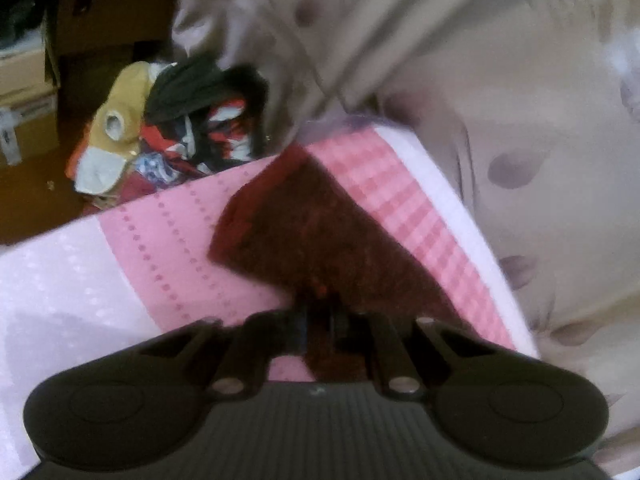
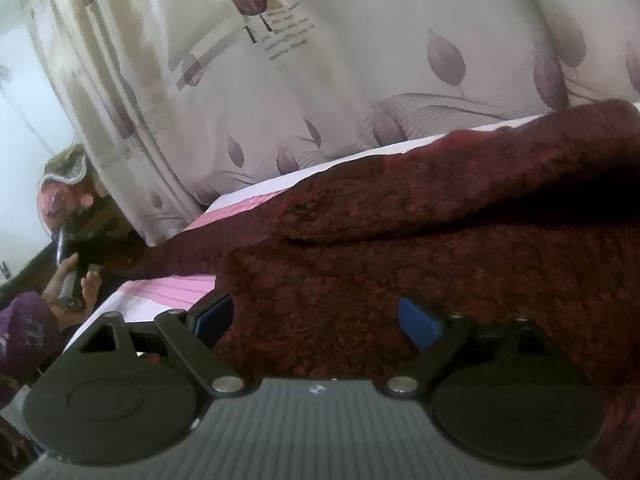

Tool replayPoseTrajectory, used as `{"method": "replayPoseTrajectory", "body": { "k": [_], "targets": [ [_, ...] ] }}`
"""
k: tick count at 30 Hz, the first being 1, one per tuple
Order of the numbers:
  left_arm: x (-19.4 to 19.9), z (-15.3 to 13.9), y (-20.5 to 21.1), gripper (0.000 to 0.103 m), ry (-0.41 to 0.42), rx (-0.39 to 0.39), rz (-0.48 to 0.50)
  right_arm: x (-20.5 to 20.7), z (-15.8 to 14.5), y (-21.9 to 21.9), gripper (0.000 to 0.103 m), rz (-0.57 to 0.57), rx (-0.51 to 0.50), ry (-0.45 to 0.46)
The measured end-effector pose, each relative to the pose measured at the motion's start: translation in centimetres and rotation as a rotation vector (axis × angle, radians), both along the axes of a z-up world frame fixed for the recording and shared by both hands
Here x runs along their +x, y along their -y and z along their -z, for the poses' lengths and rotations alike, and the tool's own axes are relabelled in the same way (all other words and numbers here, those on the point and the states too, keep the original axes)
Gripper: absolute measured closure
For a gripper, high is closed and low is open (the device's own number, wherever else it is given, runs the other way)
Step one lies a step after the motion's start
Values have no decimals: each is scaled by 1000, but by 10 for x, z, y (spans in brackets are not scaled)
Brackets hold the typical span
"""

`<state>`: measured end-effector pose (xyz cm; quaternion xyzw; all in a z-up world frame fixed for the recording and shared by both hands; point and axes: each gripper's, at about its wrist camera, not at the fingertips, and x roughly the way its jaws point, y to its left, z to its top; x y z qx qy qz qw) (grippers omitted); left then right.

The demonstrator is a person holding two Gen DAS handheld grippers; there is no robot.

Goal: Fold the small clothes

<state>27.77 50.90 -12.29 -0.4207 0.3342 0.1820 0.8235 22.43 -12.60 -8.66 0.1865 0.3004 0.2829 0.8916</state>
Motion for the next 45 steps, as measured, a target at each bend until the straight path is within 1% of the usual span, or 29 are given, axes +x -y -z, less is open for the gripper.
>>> {"method": "replayPoseTrajectory", "body": {
  "k": [2, 3, 4, 7, 11, 13, 16, 19, 22, 24, 28, 30, 32, 34, 40, 45],
  "targets": [
    [-2, -5, 8, 94, 34, 56, -9, 1, 2, 4, 14, 7, 23, -8],
    [-6, -10, 14, 94, 83, 76, -21, 1, 3, 6, 14, 16, 33, -12],
    [-11, -19, 22, 94, 143, 106, -30, 1, 3, 8, 14, 28, 43, -14],
    [-17, -50, 56, 94, 228, 195, 5, 2, 5, 12, 14, 45, 72, -18],
    [-18, -100, 116, 94, 332, 299, 101, 2, 6, 19, 14, 75, 110, -18],
    [-20, -123, 148, 94, 385, 332, 148, 2, 7, 23, 14, 92, 129, -13],
    [-17, -150, 200, 94, 447, 354, 238, 2, 6, 29, 14, 126, 150, -15],
    [-11, -166, 257, 94, 487, 371, 343, -2, 1, 37, 14, 157, 189, -11],
    [-5, -169, 312, 94, 505, 356, 448, -10, -8, 46, 14, 163, 204, 13],
    [2, -163, 347, 94, 503, 351, 510, -15, -14, 55, 14, 172, 215, 24],
    [15, -139, 407, 94, 464, 320, 605, -20, -24, 83, 14, 217, 237, 49],
    [18, -125, 431, 94, 443, 321, 645, -21, -28, 100, 14, 246, 241, 58],
    [27, -113, 454, 94, 423, 337, 684, -21, -28, 116, 14, 276, 247, 54],
    [28, -105, 476, 94, 419, 363, 724, -22, -28, 130, 14, 307, 262, 57],
    [23, -91, 545, 93, 423, 484, 864, -22, -22, 161, 14, 363, 302, 68],
    [18, -78, 581, 93, 428, 551, 928, -26, -15, 178, 14, 393, 337, 79]
  ]
}}
